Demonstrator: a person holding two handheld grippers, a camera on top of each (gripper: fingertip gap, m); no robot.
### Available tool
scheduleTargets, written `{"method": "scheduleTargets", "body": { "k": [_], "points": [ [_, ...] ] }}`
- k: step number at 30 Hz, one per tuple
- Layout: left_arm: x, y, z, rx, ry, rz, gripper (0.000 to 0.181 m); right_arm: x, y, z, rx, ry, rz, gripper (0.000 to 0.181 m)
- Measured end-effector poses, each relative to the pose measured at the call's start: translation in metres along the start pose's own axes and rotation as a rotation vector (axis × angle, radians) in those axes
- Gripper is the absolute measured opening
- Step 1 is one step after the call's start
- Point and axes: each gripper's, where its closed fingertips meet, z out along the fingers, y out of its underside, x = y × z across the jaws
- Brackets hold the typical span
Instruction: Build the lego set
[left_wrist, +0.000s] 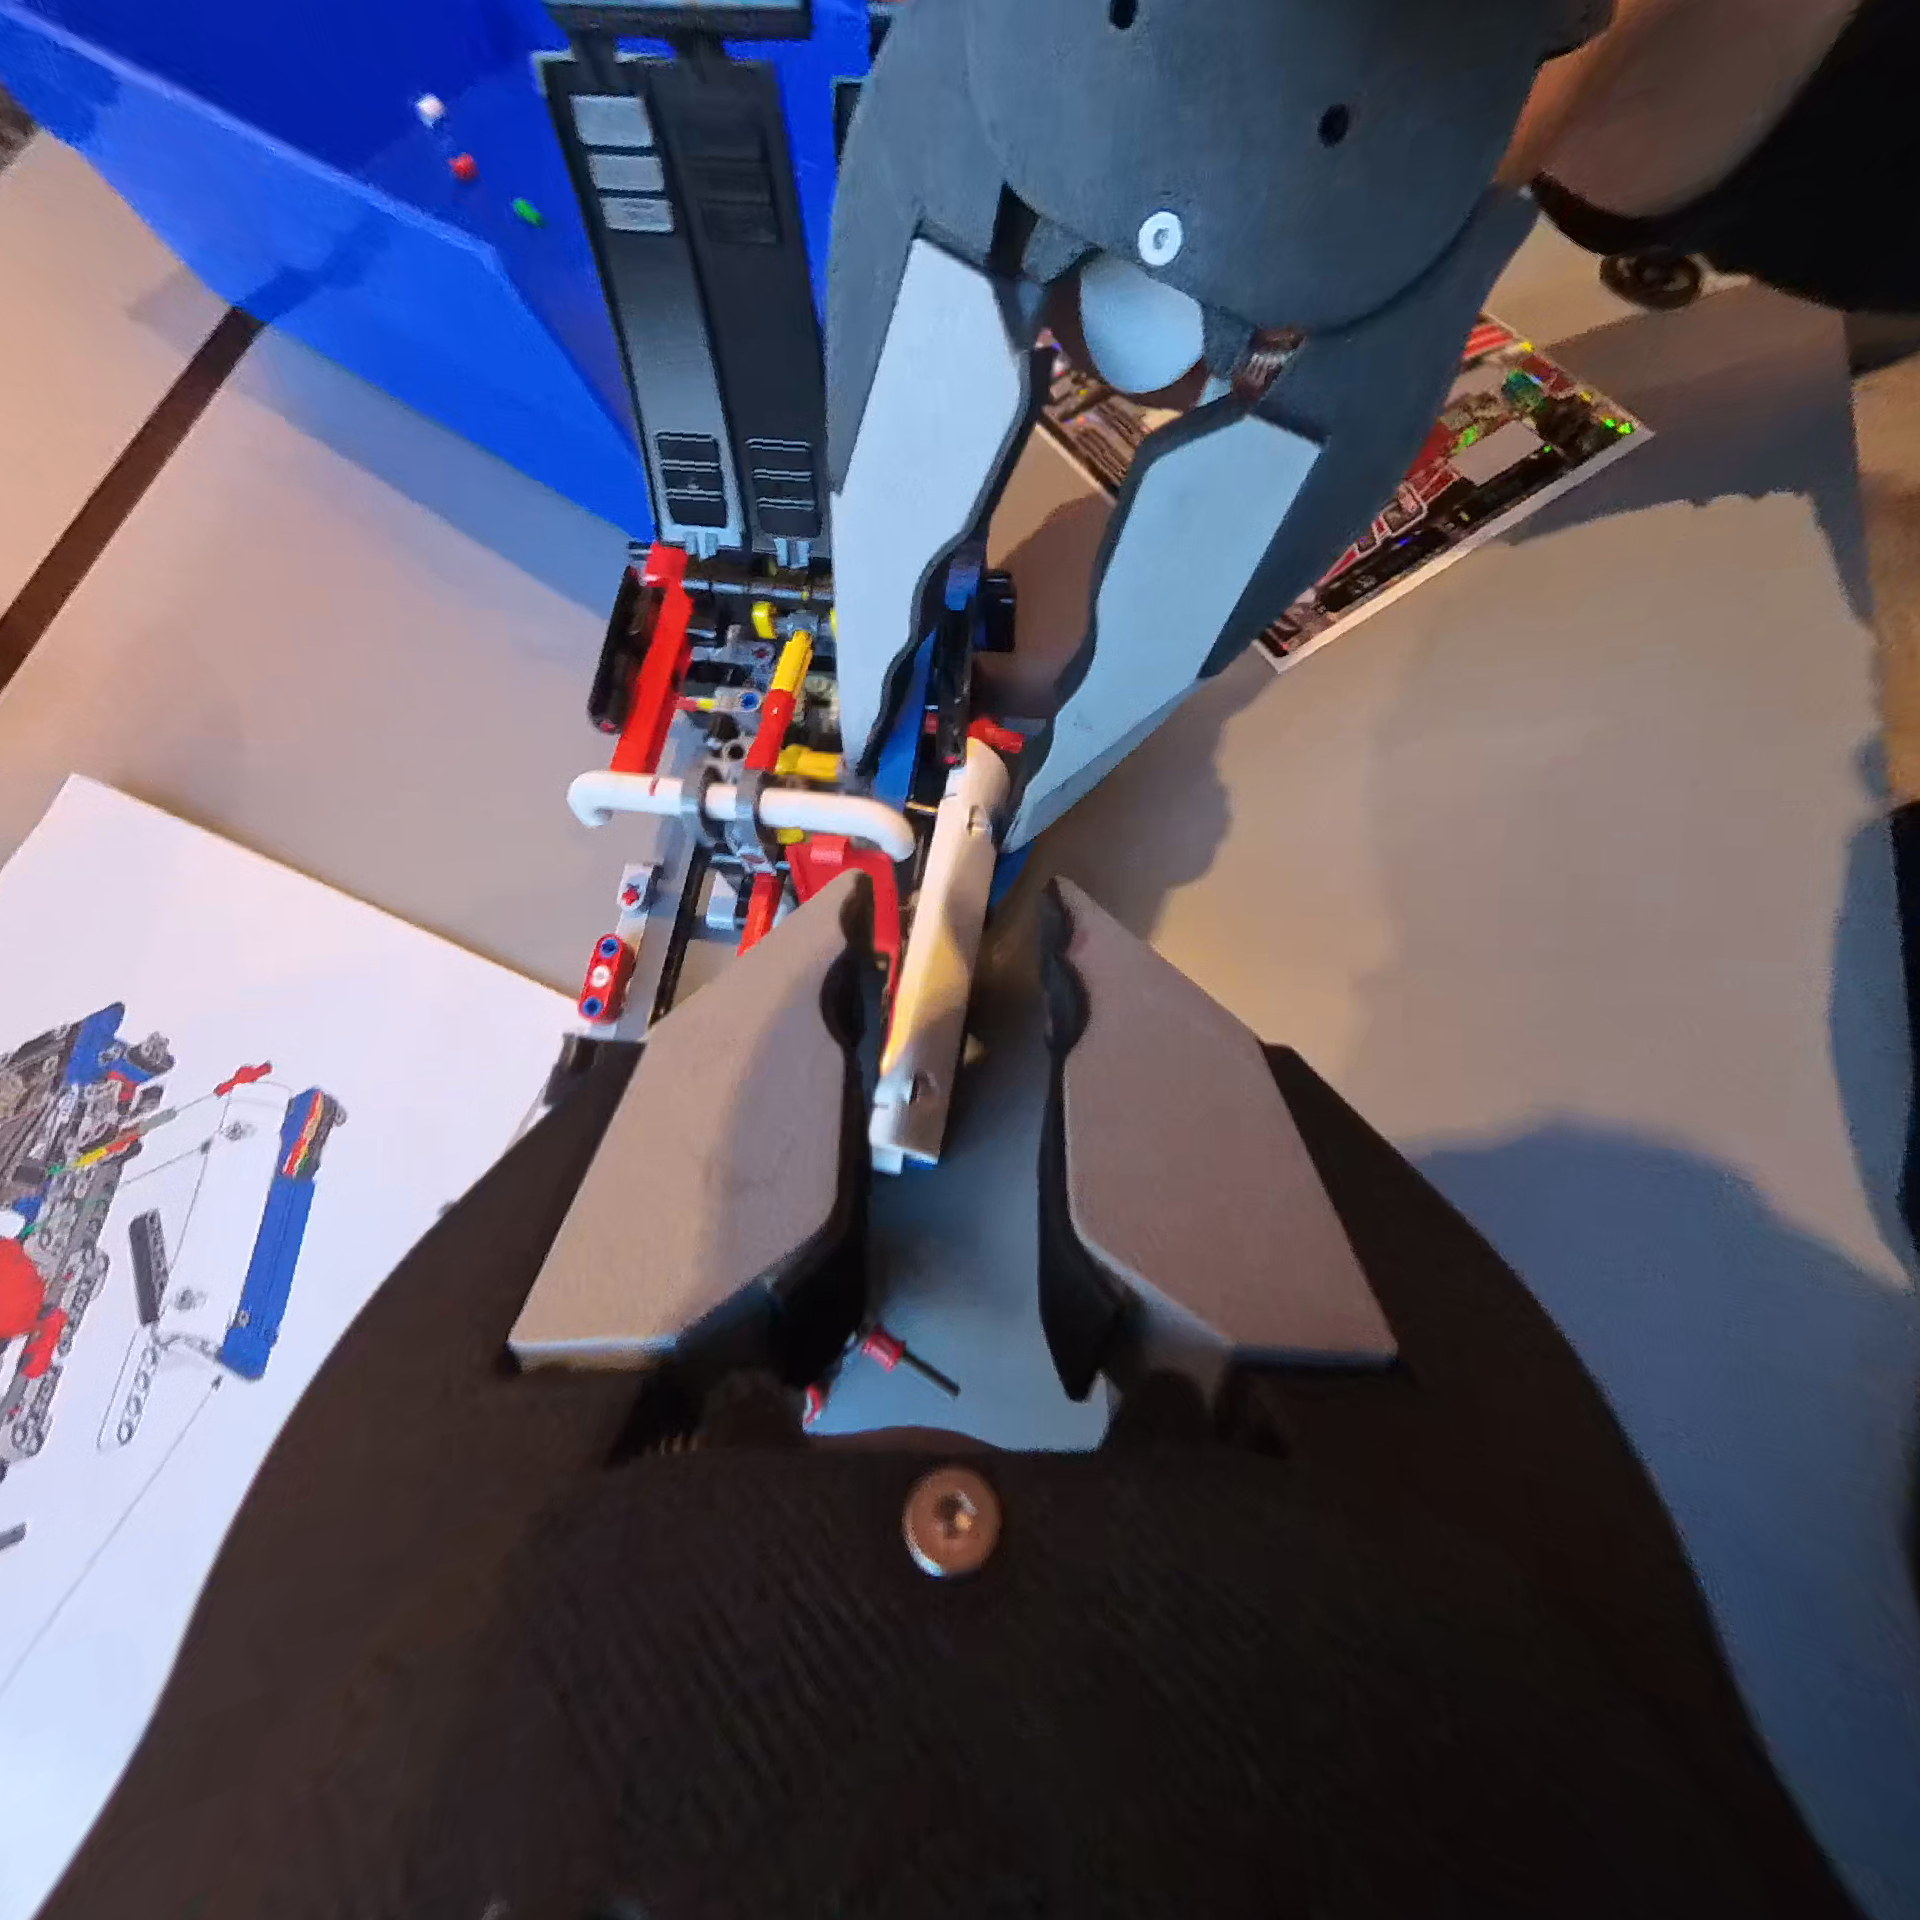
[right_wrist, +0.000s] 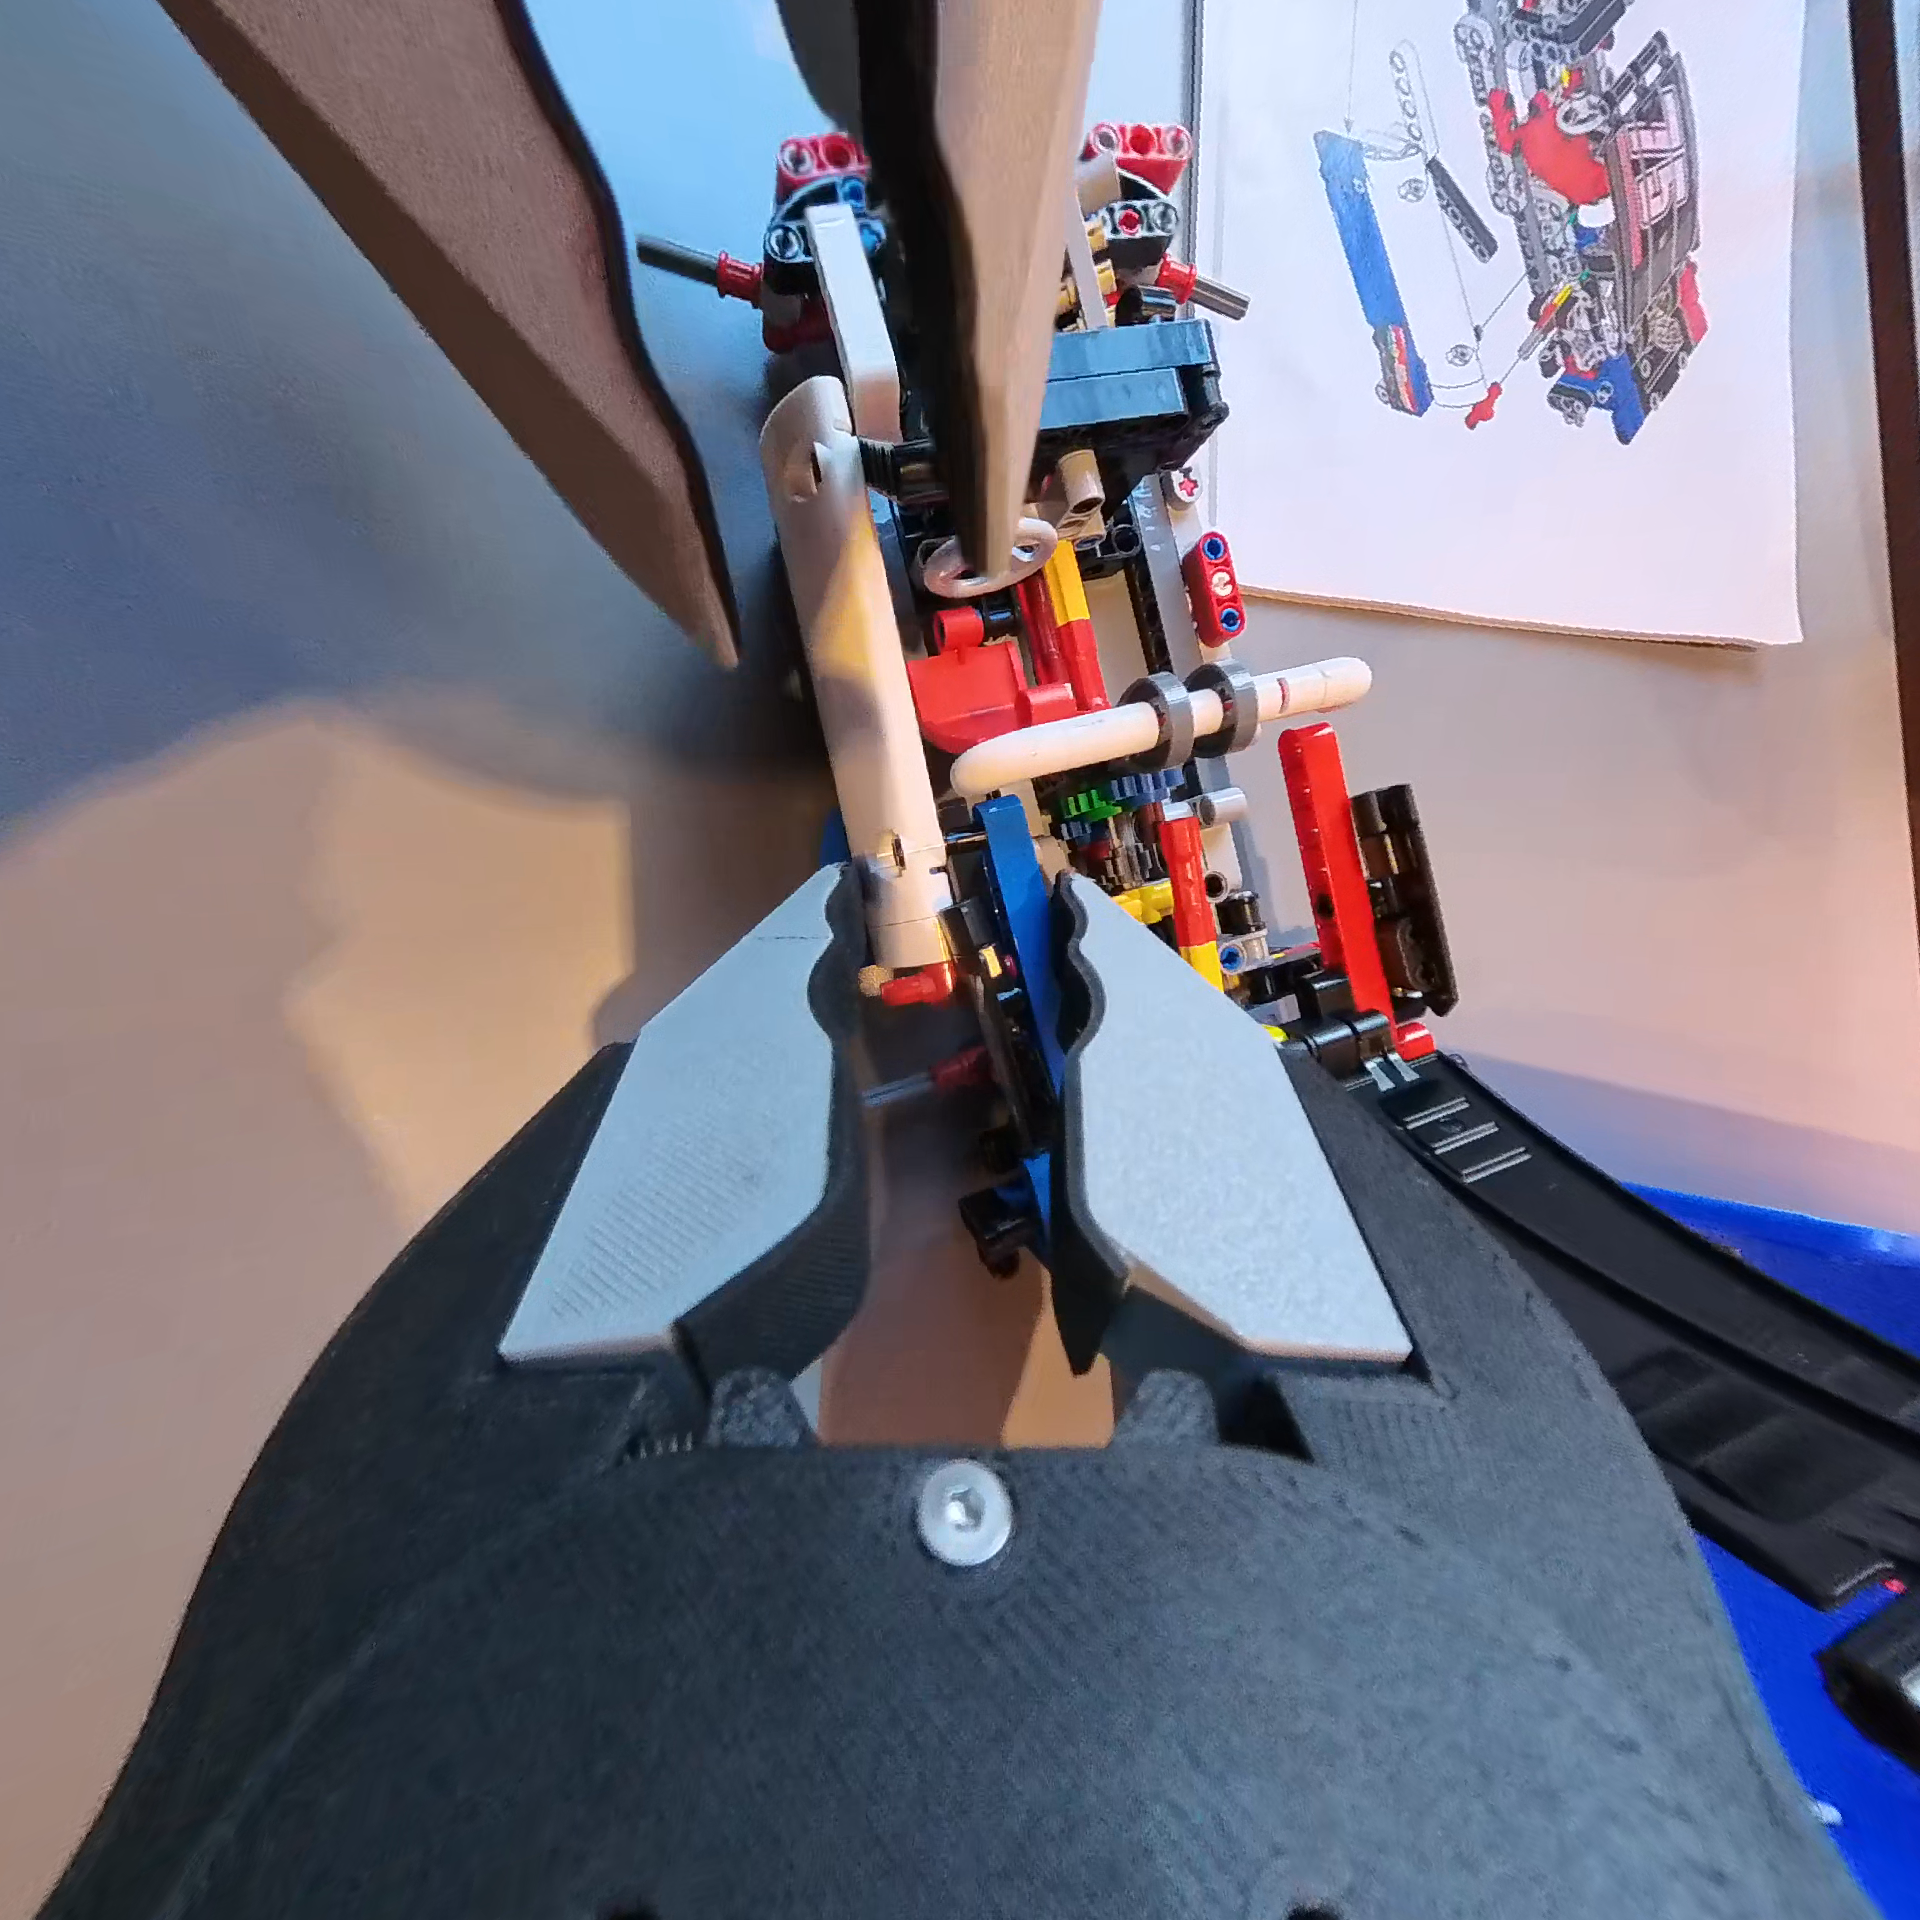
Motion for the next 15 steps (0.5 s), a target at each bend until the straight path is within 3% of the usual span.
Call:
{"method": "scheduleTargets", "body": {
  "k": [6, 15],
  "points": [
    [-0.004, 0.022, 0.028, -0.203, -0.006, 0.027, 0.020, -0.001, -0.001, 0.000, 0.029, -0.016, 0.017, 0.034],
    [-0.001, 0.023, 0.028, -0.219, 0.022, 0.005, 0.014, 0.000, -0.001, -0.001, 0.064, 0.016, 0.002, 0.033]
  ]
}}
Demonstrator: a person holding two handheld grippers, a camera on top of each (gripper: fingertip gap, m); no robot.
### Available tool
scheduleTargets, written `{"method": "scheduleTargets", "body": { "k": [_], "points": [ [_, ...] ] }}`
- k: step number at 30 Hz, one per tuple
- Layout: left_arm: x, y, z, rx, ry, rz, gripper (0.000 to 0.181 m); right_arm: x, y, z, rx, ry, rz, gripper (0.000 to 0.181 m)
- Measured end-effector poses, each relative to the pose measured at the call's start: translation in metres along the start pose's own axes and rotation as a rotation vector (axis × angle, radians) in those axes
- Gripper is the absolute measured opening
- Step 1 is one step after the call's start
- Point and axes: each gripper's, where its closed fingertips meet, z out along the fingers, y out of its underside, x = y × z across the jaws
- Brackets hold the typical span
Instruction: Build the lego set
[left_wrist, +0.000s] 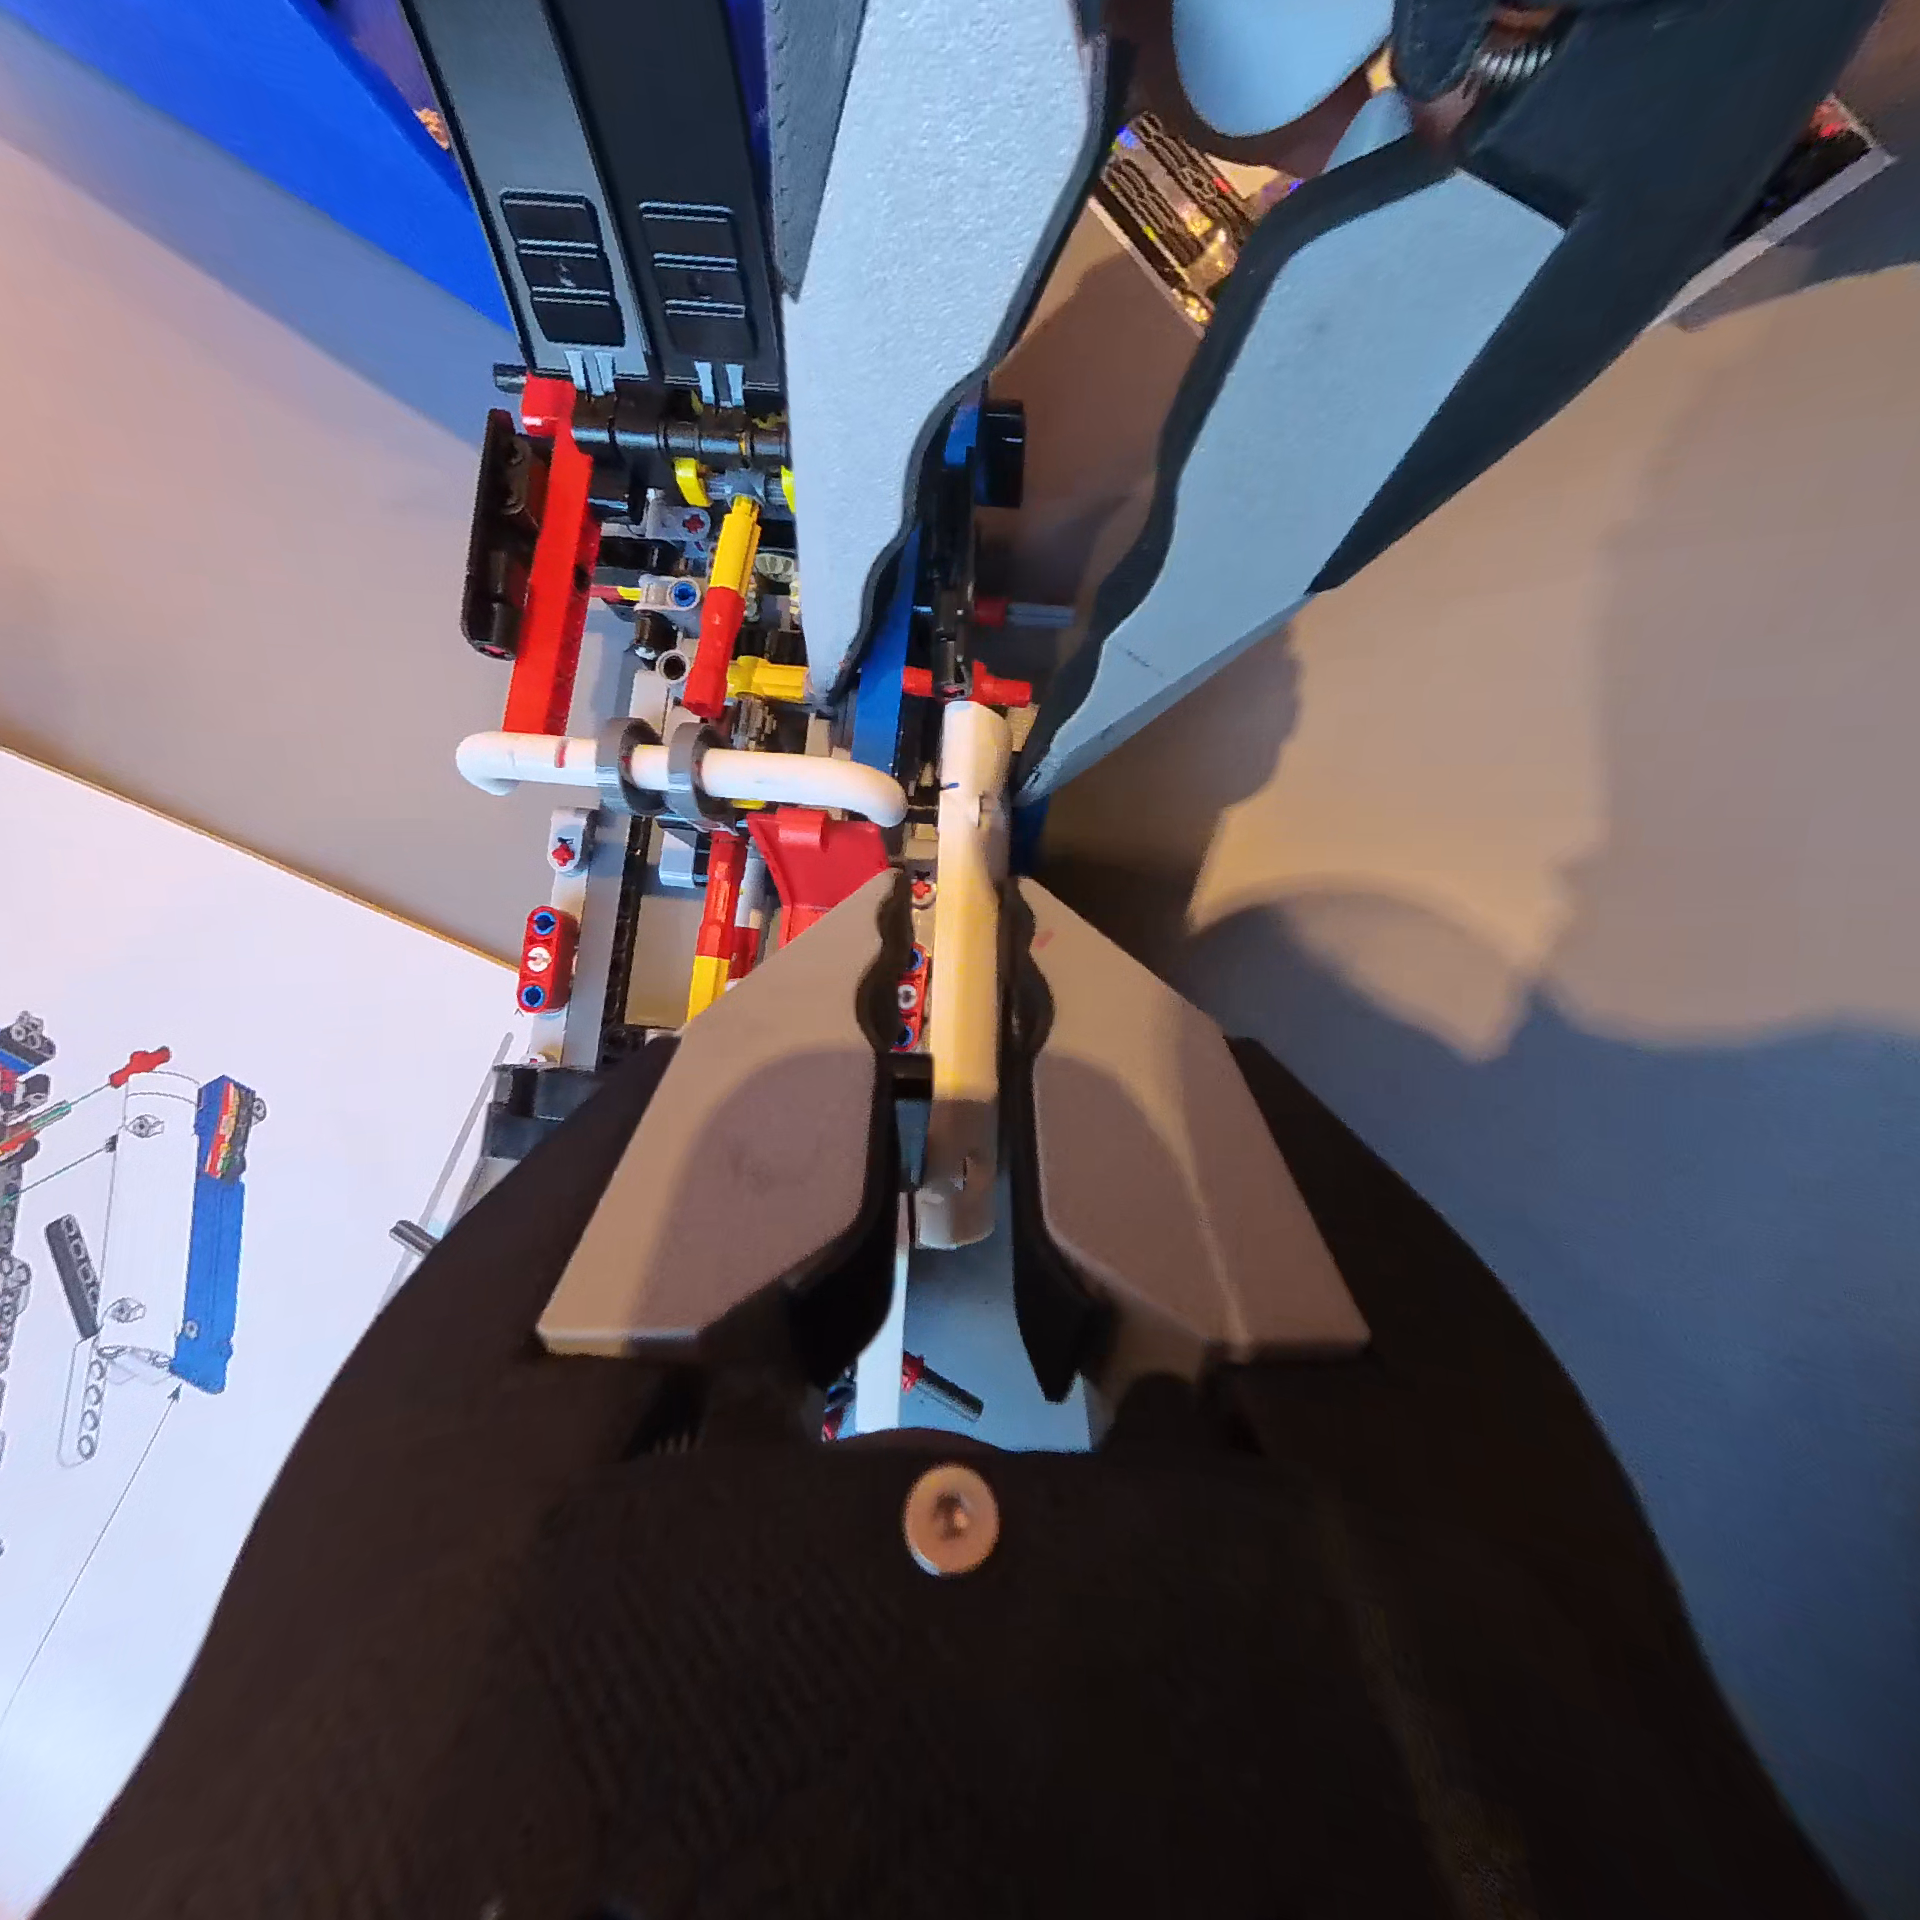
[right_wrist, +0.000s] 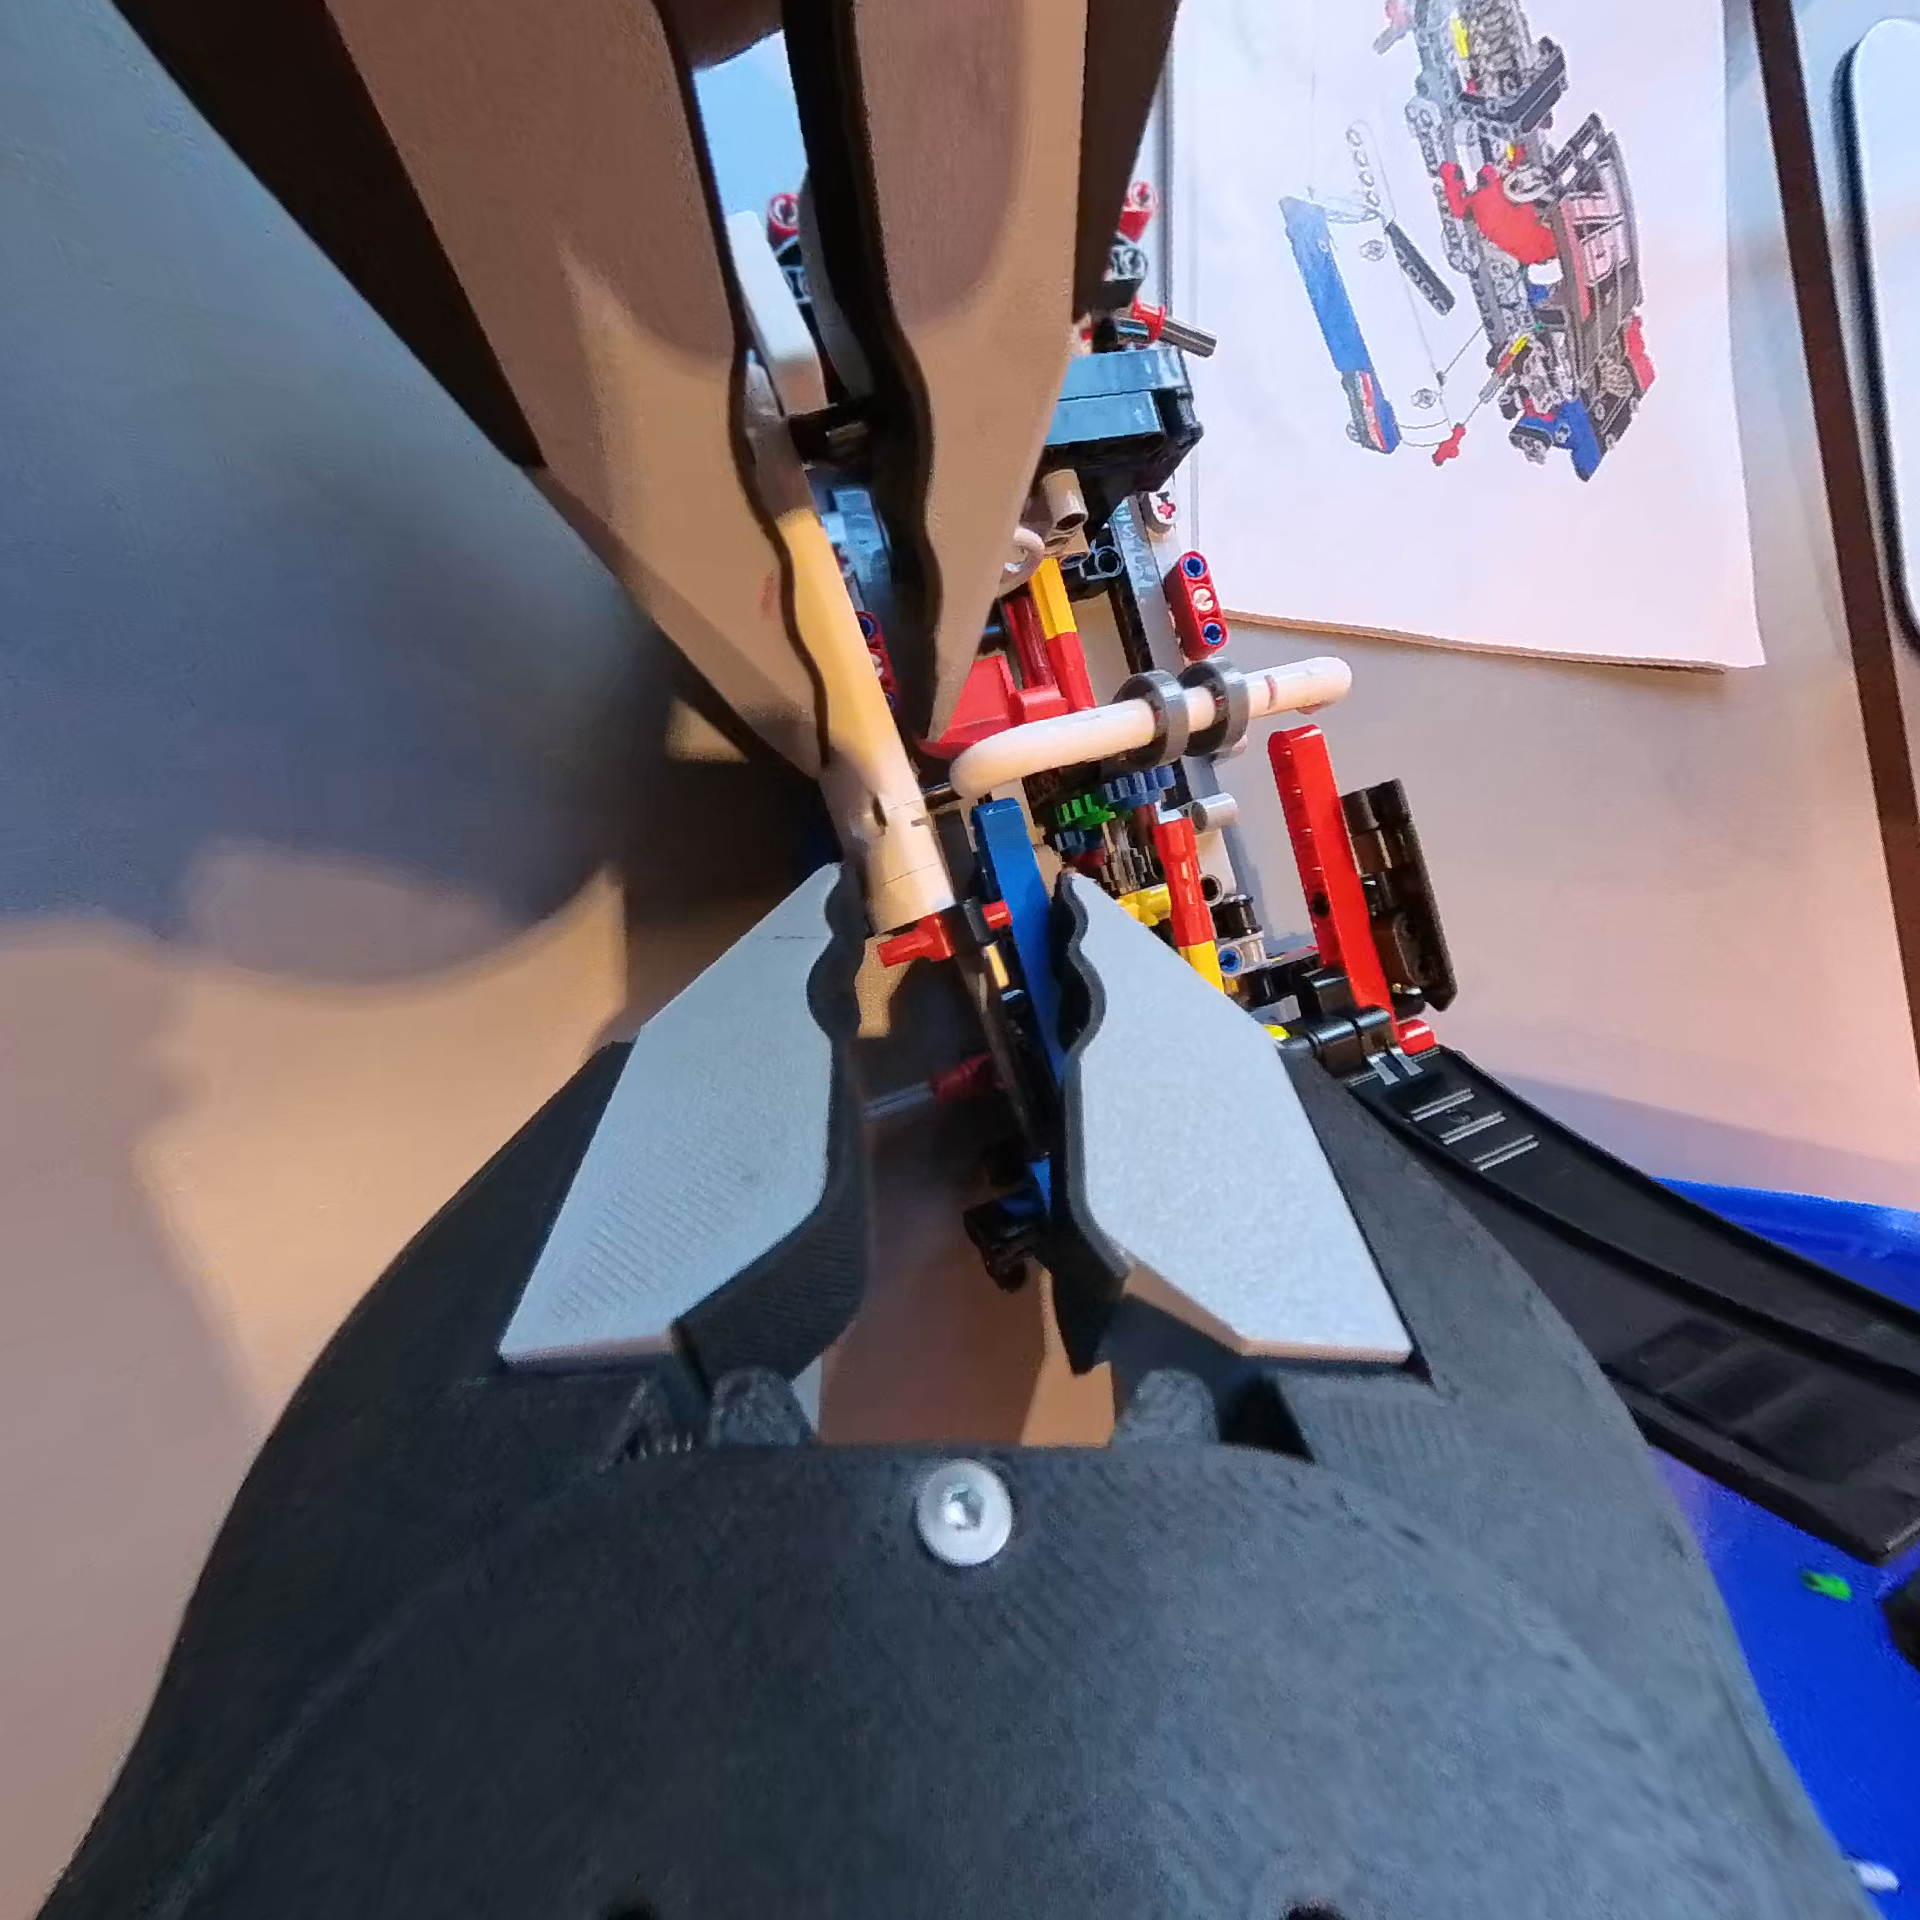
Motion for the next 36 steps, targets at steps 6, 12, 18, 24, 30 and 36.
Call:
{"method": "scheduleTargets", "body": {
  "k": [6, 12, 18, 24, 30, 36],
  "points": [
    [0.004, -0.002, 0.001, 0.014, 0.071, -0.040, 0.008, 0.000, -0.001, 0.001, 0.023, 0.010, 0.006, 0.034],
    [0.006, -0.003, 0.001, -0.009, 0.143, -0.024, 0.007, -0.001, 0.000, 0.000, 0.026, 0.015, -0.022, 0.035],
    [0.006, -0.004, 0.003, -0.098, 0.175, 0.086, 0.007, -0.001, 0.000, -0.001, 0.034, 0.000, -0.020, 0.035],
    [0.005, -0.007, 0.005, -0.087, 0.210, -0.017, 0.006, 0.000, 0.001, -0.002, 0.029, 0.009, -0.029, 0.033],
    [0.008, -0.007, 0.005, -0.077, 0.314, -0.115, 0.004, 0.001, 0.005, -0.006, -0.016, 0.022, -0.054, 0.034],
    [0.009, -0.007, 0.004, -0.085, 0.403, -0.157, 0.003, 0.002, 0.007, -0.013, -0.026, 0.053, -0.114, 0.033]
  ]
}}
